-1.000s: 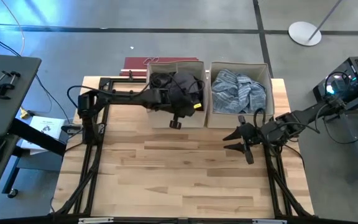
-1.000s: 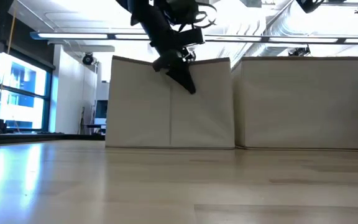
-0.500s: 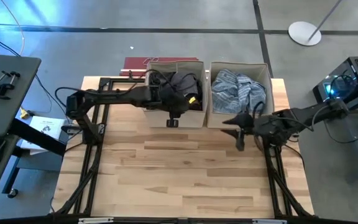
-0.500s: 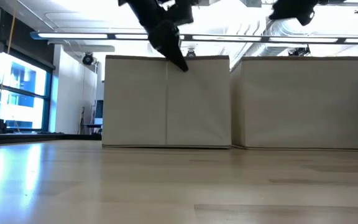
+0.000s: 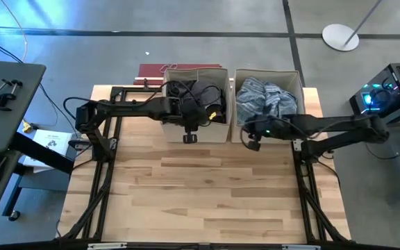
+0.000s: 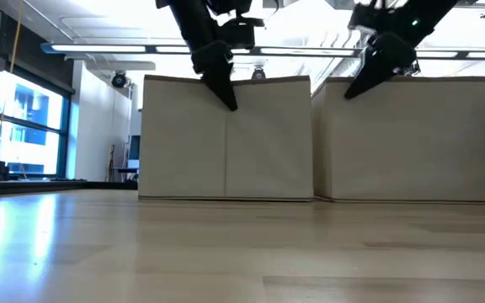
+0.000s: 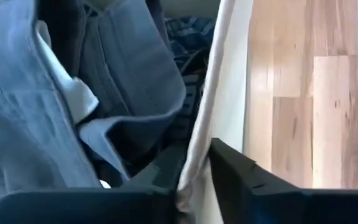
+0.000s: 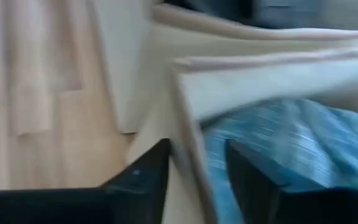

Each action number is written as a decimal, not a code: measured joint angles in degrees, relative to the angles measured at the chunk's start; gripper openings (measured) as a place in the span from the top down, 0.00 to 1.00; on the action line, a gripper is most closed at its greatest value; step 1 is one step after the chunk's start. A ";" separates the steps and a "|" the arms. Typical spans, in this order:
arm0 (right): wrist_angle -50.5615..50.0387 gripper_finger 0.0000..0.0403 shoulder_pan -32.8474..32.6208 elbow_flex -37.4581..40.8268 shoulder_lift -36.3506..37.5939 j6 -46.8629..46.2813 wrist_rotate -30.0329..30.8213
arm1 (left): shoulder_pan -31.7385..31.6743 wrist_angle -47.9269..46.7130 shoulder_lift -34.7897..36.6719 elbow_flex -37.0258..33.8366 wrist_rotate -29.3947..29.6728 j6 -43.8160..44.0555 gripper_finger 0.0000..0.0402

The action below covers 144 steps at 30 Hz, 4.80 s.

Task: Sort clothes
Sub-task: Adjust the laundry organizers, then return to Home Position

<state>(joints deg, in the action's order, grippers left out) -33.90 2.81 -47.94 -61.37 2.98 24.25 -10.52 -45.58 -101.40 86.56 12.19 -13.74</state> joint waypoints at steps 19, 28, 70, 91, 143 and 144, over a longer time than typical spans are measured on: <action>23.84 0.99 2.56 -0.20 -15.75 17.37 -18.62 | 4.32 -8.68 0.43 0.09 5.43 12.12 1.00; 24.99 0.95 4.71 -0.09 -15.86 23.38 -18.30 | 1.81 -8.17 0.35 0.04 5.20 7.66 0.99; 34.60 0.92 -61.32 14.58 5.21 -32.80 24.15 | 42.61 20.76 33.51 -23.53 13.80 31.99 0.98; 39.94 1.00 -37.04 32.47 46.77 -19.03 6.50 | 14.16 44.32 74.65 -61.37 -2.27 30.12 1.00; 37.25 1.00 -11.93 47.41 57.23 -15.89 -11.85 | 20.15 48.39 85.35 -81.29 -1.53 17.52 1.00; 37.74 1.00 -11.91 47.41 57.23 -15.17 -11.83 | 20.13 48.39 85.48 -81.29 -1.53 17.10 1.00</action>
<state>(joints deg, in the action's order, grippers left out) 3.83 -9.11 -0.54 -4.14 -12.20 12.42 9.61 2.81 -15.92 5.28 10.66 3.36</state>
